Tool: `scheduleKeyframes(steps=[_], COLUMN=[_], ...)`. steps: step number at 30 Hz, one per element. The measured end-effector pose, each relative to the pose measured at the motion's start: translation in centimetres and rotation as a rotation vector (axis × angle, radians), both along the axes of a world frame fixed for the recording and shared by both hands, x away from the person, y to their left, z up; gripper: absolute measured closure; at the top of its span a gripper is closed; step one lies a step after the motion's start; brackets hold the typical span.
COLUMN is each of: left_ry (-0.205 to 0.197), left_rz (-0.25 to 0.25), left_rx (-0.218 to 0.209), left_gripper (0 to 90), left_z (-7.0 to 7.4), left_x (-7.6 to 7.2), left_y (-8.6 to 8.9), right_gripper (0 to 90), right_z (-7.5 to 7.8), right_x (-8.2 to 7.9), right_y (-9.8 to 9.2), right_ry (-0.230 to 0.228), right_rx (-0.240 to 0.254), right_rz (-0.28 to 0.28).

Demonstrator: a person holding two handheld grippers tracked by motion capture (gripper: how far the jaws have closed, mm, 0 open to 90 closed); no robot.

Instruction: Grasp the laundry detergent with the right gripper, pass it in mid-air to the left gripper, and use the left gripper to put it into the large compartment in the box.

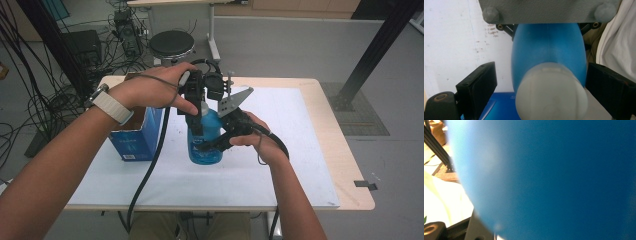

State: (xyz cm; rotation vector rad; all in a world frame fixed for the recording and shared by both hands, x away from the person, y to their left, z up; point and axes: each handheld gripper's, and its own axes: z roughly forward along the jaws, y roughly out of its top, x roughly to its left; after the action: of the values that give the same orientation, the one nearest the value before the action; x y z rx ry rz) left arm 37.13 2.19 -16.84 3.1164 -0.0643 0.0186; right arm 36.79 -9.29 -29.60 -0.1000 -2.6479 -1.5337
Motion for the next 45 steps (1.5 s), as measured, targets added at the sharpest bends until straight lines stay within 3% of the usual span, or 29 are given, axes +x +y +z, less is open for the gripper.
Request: scheduleKeyframes(steps=[9,23,38,43,45], left_ry=[0.002,0.006,0.015,0.02,0.032], left_rz=[-0.018,-0.047,-0.064,-0.07,-0.071], left_rx=[-0.005,0.003,0.006,0.003,-0.003], left_gripper=[13.9,21.6,33.0,33.3,37.3], left_z=[-0.4,-0.9,-1.1,-1.1,-1.0], left_x=[-0.1,-0.5,-0.6,-0.6,-0.6], left_y=[-0.3,-0.5,-0.5,-0.4,-0.3], right_gripper=[43.0,42.9,42.9,43.0,43.0], right_z=[0.2,0.6,0.5,0.5,0.5], right_x=[-0.2,-0.2,-0.6,-0.5,-0.4], right_y=[-0.1,-0.2,0.0,0.0,0.0], right_ry=[0.008,-0.017,0.009,-0.007,-0.023], right_rx=[0.008,0.016,0.015,0.014,0.011], right_rz=[0.001,0.007,0.016,0.014,0.018])
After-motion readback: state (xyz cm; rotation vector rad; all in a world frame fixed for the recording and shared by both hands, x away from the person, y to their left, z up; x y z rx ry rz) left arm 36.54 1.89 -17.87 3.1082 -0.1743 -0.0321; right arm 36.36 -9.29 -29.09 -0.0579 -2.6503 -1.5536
